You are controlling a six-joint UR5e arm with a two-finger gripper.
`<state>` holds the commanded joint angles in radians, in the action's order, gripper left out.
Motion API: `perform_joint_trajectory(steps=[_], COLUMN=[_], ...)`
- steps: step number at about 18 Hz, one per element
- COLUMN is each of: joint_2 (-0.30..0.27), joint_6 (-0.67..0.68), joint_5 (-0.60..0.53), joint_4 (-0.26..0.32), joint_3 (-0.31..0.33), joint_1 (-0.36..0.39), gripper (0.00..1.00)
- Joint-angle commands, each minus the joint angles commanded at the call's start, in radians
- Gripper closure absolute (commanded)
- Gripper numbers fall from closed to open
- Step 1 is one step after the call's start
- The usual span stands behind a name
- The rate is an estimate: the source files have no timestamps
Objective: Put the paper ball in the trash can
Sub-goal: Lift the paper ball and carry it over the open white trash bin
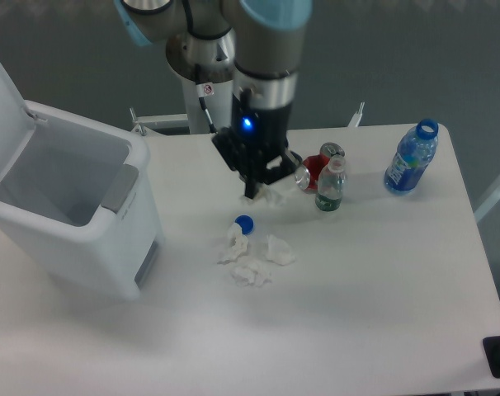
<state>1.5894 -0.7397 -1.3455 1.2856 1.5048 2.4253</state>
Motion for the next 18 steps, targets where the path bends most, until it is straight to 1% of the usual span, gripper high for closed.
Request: perform_joint_trajectory(steps=[3,5,6,10,14,16,18], joint_2=[-0.028,-0.032,-0.034,-0.035,-0.035,-0.035,-0.046], joint_6=[0.106,0.195,0.218,0.249,0.276,0.278,0.278], joint_5=[0.077,0.100,0.103,0.115,0.120,0.118,0.120], joint_4=[-0.100,-0.135,-0.149,-0.157,-0.157,-0.157,-0.157], joint_3=[0.000,0.002,0.005,0.008,0.020,0.041,0.063], joint_1=[-0.022,-0.035,-0.055,-0.150,-0.218,-0.264,-0.284], gripper=[1.00,1.00,1.00,1.00,1.00,1.00,1.00])
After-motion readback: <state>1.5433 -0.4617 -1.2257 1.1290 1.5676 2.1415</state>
